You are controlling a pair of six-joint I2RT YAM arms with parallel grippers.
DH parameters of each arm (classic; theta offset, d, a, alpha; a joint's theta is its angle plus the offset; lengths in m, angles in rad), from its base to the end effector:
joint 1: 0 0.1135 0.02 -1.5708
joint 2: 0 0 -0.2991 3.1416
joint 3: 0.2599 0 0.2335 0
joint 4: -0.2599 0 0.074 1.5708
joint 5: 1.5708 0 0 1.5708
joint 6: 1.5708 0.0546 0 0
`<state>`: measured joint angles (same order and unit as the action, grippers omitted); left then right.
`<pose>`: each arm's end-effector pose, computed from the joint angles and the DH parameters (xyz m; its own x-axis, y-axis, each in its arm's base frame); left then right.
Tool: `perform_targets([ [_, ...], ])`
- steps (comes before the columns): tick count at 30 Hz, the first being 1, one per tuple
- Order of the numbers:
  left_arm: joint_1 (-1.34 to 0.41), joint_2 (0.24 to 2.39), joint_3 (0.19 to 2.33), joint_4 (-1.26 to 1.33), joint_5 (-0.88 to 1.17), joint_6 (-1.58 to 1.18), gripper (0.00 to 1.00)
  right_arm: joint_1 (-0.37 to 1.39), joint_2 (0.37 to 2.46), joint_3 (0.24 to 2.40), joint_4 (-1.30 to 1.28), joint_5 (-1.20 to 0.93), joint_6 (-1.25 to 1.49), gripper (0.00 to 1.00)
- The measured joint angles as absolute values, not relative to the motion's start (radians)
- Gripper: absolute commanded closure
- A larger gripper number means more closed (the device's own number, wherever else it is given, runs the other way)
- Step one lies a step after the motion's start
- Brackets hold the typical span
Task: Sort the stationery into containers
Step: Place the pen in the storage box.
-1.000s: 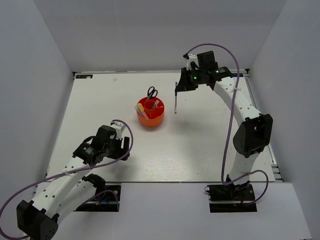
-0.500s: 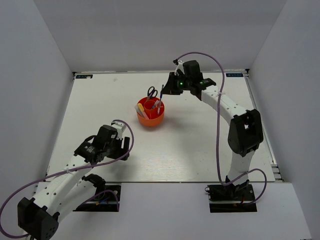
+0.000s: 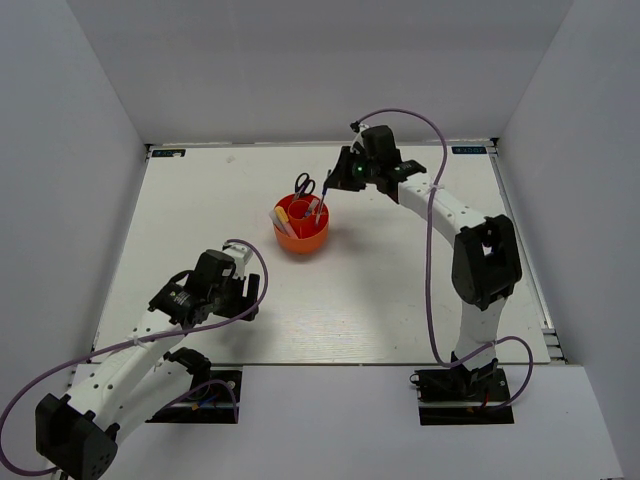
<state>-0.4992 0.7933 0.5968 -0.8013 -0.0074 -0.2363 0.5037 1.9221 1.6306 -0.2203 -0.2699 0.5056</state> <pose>0.0993 -0.0537 0.2334 -0.8285 0.1851 -0.5285 0.2893 0.9496 -0.1209 0.4017 0.2380 0.3249 -0.6992 0.1477 -0.6995 -0.3774 0.7548 0.5365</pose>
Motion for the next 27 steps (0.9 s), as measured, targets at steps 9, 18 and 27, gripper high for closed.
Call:
perform_targets([
  [9, -0.499, 0.793, 0.597, -0.801, -0.007, -0.236, 0.18, 0.525, 1.922, 1.551, -0.205, -0.241, 0.541, 1.00],
  [18, -0.499, 0.795, 0.597, -0.801, -0.008, -0.236, 0.18, 0.543, 1.922, 1.502, -0.183, -0.234, 0.552, 0.68],
  [27, -0.499, 0.795, 0.597, -0.801, -0.008, -0.236, 0.18, 0.552, 1.915, 1.456, -0.180, -0.234, 0.535, 0.46],
])
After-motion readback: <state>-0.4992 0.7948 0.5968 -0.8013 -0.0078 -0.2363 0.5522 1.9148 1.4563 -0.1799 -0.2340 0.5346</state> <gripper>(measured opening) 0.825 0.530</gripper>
